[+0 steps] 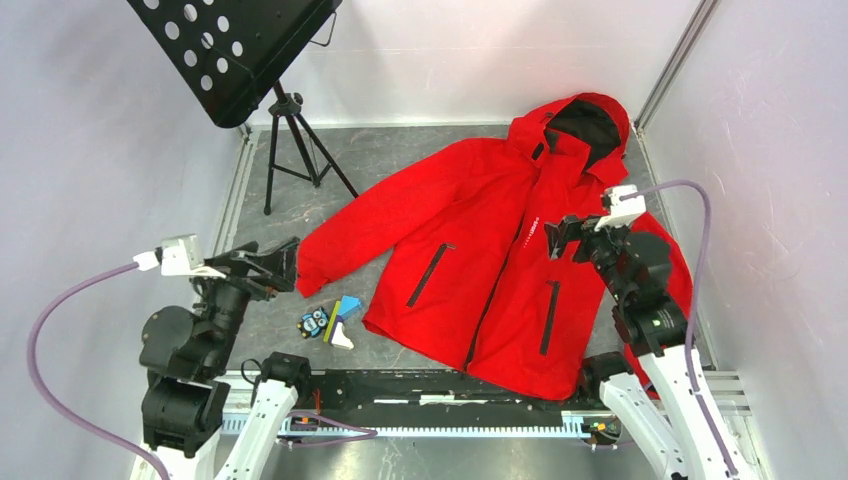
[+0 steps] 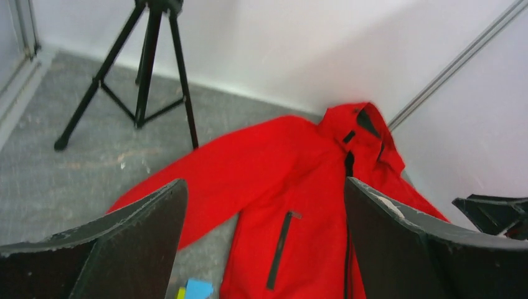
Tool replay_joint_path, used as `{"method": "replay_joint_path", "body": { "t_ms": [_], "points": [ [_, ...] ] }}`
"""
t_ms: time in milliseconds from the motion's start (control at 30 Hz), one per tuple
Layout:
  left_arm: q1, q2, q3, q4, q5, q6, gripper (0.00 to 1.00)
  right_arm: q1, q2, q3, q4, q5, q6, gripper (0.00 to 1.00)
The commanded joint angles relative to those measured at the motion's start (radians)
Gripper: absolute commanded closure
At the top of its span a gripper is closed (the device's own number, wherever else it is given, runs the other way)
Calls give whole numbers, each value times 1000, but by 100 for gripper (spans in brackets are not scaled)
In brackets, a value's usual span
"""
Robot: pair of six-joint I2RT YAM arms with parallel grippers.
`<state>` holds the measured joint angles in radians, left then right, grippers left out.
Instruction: Zip up the jacket
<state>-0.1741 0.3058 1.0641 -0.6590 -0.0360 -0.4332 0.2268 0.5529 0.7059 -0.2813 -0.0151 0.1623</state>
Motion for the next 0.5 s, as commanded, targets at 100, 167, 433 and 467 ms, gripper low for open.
{"method": "replay_joint_path", "body": {
  "t_ms": [100, 167, 433, 467],
  "points": [
    [1, 16, -95, -152, 130, -64, 0, -2, 112, -149, 92, -407, 96, 3],
    [1, 16, -131, -153, 174, -85, 0, -3, 151, -204, 155, -523, 183, 3],
    [1, 121, -378, 67, 622, -244, 0, 169, 303, -281, 186, -539, 285, 3],
    [1, 138, -411, 102, 664, -276, 0, 211, 314, -280, 175, -495, 306, 3]
  ]
}}
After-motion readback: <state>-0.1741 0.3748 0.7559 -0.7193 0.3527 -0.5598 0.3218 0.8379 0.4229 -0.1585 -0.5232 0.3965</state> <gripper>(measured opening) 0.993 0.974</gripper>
